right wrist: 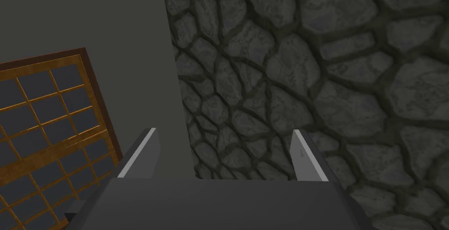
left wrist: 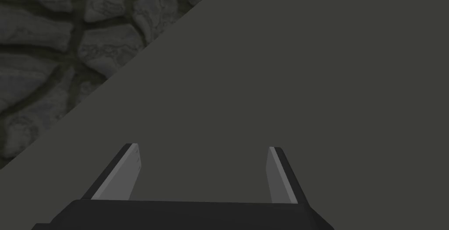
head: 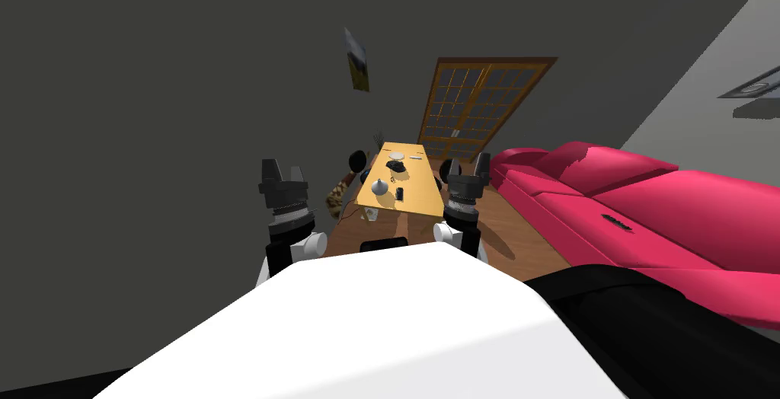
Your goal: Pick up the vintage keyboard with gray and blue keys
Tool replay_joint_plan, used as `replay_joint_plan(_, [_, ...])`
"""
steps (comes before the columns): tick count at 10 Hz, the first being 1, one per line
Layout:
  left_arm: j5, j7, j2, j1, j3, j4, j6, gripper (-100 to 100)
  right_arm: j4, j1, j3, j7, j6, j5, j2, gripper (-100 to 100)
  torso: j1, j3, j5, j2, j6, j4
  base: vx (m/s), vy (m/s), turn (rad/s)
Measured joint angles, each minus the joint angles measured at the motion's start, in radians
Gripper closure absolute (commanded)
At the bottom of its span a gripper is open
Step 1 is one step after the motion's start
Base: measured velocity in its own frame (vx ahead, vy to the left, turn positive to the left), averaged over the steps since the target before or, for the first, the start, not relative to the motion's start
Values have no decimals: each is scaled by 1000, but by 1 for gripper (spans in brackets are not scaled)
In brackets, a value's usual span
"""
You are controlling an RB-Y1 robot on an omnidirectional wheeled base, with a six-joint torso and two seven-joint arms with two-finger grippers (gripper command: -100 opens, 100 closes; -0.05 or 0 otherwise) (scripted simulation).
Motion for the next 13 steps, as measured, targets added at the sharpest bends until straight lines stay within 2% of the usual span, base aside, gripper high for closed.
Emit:
replay_joint_plan(2, [0,0,0,0,0,0,0,0,16,-10,-1,10,25,28,-55,-100,-1,0,0,0,0,0,0,-20,154])
replay_joint_plan(6, [0,0,0,0,0,0,0,0,91,8,12,53,41,121,-176,-100,-4,0,-1,0,0,0,-7,-39,162])
replay_joint_plan(7, [0,0,0,0,0,0,0,0,106,5,15,63,44,135,-194,-100,-3,0,-1,0,0,0,-7,-26,158])
replay_joint_plan(9, [0,0,0,0,0,0,0,0,155,-4,16,87,64,186,-252,-100,-3,0,-1,0,0,0,-5,-34,200])
replay_joint_plan(12, [0,0,0,0,0,0,0,0,190,14,20,121,94,251,-334,-100,-2,0,-1,0,0,0,-2,-27,190])
replay_joint_plan(13, [0,0,0,0,0,0,0,0,210,8,20,132,99,268,-353,-100,-2,0,-1,-1,0,0,1,-21,204])
